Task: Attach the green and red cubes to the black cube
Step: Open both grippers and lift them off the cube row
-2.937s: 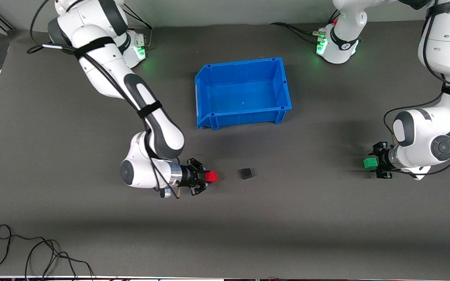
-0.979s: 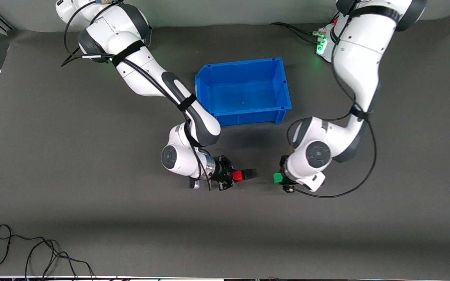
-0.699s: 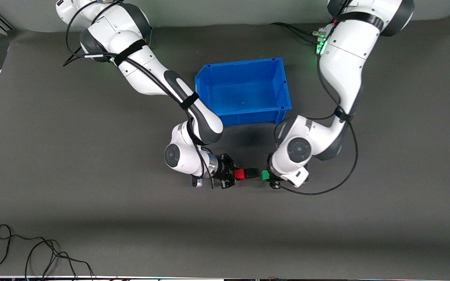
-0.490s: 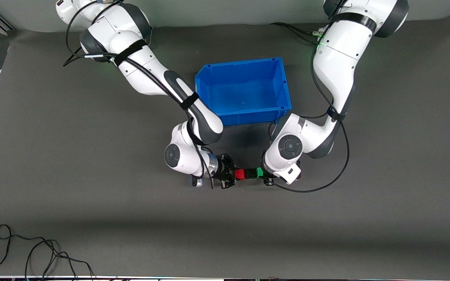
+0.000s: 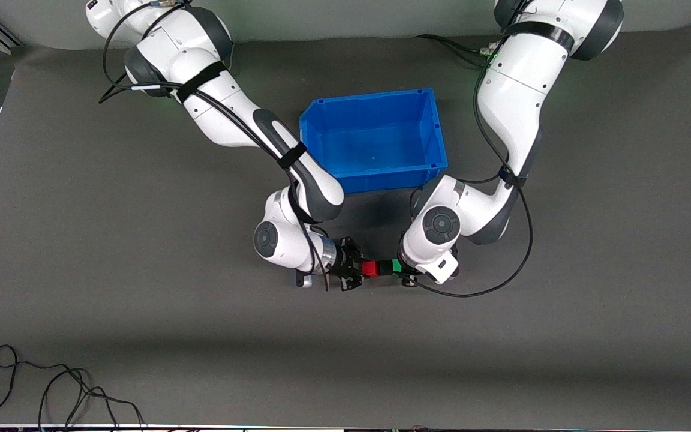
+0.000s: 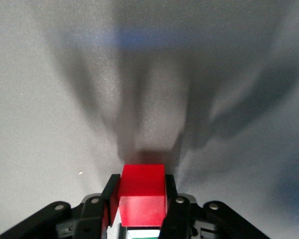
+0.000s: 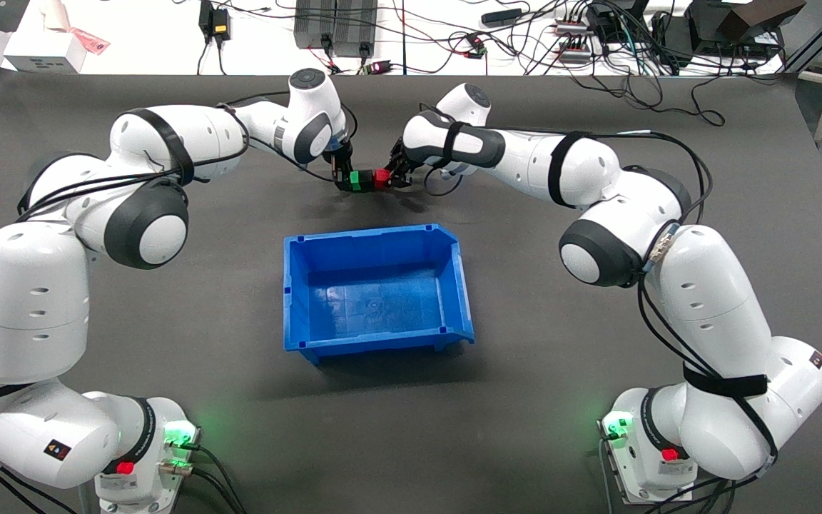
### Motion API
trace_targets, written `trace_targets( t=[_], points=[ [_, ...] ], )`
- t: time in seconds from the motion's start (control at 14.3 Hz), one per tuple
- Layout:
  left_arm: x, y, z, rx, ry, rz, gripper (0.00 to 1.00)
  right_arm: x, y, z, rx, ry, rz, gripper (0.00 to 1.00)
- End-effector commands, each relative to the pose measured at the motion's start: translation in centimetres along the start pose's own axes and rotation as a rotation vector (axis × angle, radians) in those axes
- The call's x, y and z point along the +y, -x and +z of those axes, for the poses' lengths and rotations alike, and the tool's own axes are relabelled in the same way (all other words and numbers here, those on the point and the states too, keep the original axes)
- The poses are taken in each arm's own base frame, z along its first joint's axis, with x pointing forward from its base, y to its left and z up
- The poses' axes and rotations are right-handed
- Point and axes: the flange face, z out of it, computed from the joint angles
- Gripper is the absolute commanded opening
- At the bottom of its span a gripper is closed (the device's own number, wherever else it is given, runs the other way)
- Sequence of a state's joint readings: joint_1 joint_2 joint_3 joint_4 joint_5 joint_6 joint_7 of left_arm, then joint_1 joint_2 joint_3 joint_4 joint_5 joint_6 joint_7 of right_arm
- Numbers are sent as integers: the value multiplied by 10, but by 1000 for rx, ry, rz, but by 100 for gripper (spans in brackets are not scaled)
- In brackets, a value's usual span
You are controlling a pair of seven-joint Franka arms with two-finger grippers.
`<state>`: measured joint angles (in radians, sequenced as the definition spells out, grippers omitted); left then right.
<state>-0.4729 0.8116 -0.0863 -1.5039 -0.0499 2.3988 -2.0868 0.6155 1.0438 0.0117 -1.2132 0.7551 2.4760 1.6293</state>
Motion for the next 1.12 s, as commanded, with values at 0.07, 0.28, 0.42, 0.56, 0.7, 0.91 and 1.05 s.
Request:
trace_targets(
  t=[0.07,0.28,0.42,0.56,0.7,0.91,1.05],
  points=[
    [22,-7,-28,25,50,-2,100,-8,4,-5,0,-36,-11,100],
    [47,-46,-80,83,67,45,100,-21,9,-36,-6,-67,-13,100],
    [63,-83,-116,96,63,40,100,-29,1,-71,83,-81,-80,100],
    [72,-132,-149,128,-3,79,100,-33,1,-105,182,-16,-196,100],
    [75,-184,-183,147,-77,147,100,-45,-16,-151,210,71,-309,100],
    [80,-243,-245,141,-60,244,100,-65,-46,-239,206,143,-474,100],
    [76,-279,-289,129,-46,326,100,-65,-41,-277,280,165,-590,100]
  ],
)
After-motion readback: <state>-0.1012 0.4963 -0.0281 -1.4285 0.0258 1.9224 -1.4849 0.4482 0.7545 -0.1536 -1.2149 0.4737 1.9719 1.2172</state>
